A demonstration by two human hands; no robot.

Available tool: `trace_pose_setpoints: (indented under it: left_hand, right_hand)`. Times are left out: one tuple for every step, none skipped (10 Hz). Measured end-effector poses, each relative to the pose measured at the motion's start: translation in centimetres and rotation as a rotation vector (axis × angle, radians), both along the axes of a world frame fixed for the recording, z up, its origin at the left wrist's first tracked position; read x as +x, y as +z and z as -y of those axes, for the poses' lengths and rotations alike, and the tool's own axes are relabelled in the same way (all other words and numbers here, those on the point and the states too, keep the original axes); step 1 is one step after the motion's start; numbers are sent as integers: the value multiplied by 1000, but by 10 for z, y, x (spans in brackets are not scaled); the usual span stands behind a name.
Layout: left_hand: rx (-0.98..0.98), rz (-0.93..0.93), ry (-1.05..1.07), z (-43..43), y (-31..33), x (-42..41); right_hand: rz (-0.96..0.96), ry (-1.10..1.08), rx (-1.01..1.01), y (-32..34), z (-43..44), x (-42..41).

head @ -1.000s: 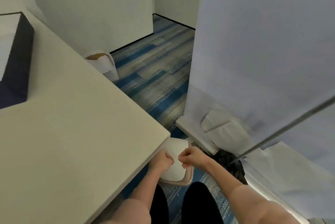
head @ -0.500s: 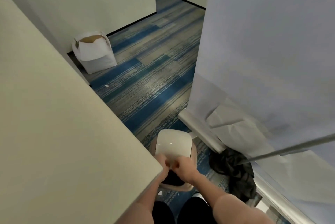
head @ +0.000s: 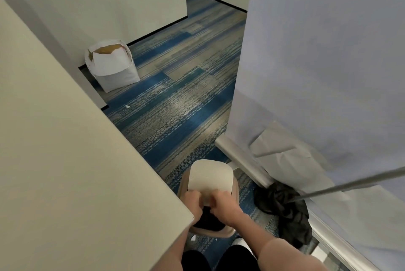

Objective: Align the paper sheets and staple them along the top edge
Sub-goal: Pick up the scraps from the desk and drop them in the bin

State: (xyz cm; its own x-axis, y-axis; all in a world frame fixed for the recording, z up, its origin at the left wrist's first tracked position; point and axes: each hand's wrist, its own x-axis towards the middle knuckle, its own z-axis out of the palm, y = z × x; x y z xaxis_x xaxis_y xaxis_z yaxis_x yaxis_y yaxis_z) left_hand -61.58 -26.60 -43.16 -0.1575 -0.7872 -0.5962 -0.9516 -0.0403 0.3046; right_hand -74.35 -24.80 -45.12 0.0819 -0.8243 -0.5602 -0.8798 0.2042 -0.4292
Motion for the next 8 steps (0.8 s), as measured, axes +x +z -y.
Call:
trace_pose_setpoints:
  left_hand:
    - [-25, -14, -24, 0, 4, -2]
    - [-45, -18, -47, 0, 4, -2]
    - [-45, 5, -38, 1, 3, -2]
    - [-36, 28, -68, 3, 4, -2]
    - [-38, 45, -101, 5, 2, -2]
    - [-38, 47, -130, 8, 3, -3]
    - [-51, 43, -142, 7, 2, -1]
    - [-57, 51, -101, 5, -4, 4]
  right_hand:
    - [20, -2, -21, 1, 0, 0]
    - [43, -5, -22, 0, 1, -1]
    - [31, 8, -8, 2, 1, -1]
    - [16, 8, 2, 5, 2, 1]
    - [7, 17, 4, 7, 2, 4]
    - [-10, 17, 14, 10, 1, 5]
    - [-27, 29, 32, 11, 2, 7]
    - [-34, 62, 32, 12, 2, 9]
